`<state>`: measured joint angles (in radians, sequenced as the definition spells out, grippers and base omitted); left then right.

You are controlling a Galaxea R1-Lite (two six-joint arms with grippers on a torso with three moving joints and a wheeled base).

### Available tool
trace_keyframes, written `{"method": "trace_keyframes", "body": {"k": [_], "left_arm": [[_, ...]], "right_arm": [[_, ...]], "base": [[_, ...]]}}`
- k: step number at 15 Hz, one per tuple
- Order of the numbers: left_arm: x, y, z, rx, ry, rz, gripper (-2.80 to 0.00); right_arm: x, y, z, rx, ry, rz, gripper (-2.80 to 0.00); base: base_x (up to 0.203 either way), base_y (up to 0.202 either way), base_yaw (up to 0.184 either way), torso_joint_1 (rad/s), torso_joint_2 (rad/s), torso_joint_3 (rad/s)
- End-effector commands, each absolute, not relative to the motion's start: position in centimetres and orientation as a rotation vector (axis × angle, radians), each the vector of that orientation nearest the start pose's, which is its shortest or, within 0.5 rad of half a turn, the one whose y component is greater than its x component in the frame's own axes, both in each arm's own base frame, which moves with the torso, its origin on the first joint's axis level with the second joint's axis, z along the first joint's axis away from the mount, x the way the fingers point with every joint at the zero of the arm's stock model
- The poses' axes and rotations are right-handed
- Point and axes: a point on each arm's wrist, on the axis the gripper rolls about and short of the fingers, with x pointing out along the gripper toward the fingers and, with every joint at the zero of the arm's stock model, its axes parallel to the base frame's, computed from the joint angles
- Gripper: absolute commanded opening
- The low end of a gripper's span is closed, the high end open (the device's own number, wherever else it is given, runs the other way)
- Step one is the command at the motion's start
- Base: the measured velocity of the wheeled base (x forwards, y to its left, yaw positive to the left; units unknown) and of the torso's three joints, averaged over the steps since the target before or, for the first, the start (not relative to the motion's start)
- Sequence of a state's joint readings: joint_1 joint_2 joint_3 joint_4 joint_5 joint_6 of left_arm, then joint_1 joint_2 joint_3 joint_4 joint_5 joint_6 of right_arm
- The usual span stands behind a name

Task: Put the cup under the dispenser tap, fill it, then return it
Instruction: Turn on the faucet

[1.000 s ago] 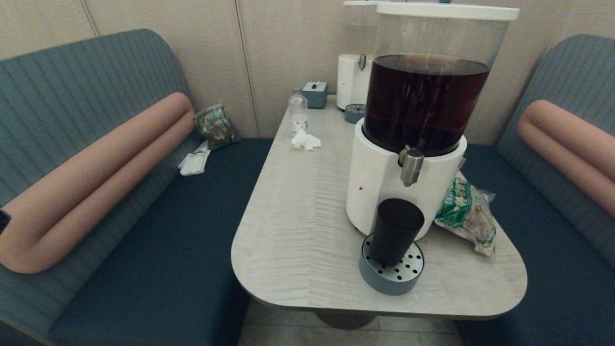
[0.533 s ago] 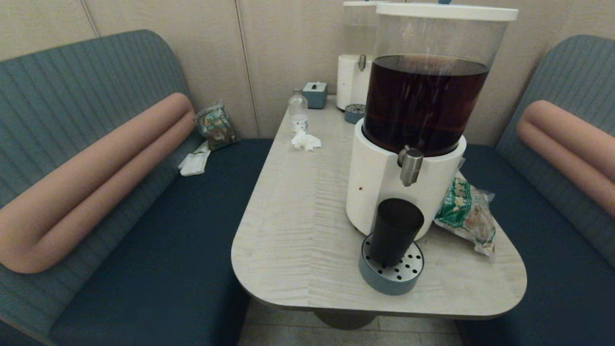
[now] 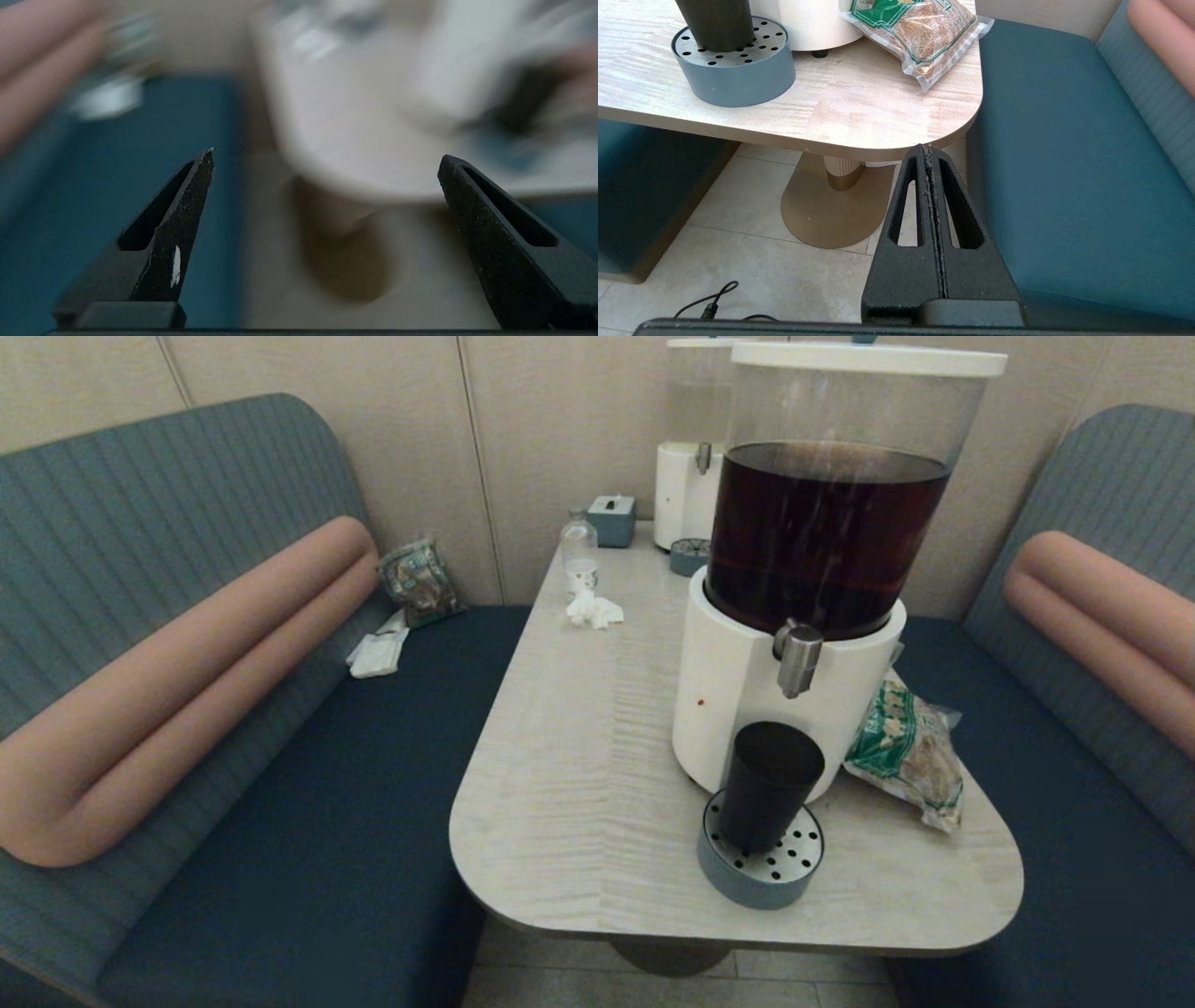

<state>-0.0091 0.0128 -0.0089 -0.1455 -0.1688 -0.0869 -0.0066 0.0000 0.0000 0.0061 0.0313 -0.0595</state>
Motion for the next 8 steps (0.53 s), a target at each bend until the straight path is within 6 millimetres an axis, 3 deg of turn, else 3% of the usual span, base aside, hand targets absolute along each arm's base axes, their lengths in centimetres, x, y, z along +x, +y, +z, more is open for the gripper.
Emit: {"method": "trace_keyframes", "body": {"k": [1,8], "left_arm": [[-2.32,0.06,8.21,-0.059,-0.063,0.005,0.0],[-2.3,0.04,7.62,0.006,-0.001,0.0,0.0]], "right_arm": [[-2.28,0.09,7.49,-0.06,0.005,0.026,-2.8],[-2.28,0.08,7.52,-0.138,0.001,0.023,-2.8]], "base": [[0.0,0.0,0.0,0.0,0.0,0.0],[0.0,0.0,0.0,0.0,0.0,0.0]]}}
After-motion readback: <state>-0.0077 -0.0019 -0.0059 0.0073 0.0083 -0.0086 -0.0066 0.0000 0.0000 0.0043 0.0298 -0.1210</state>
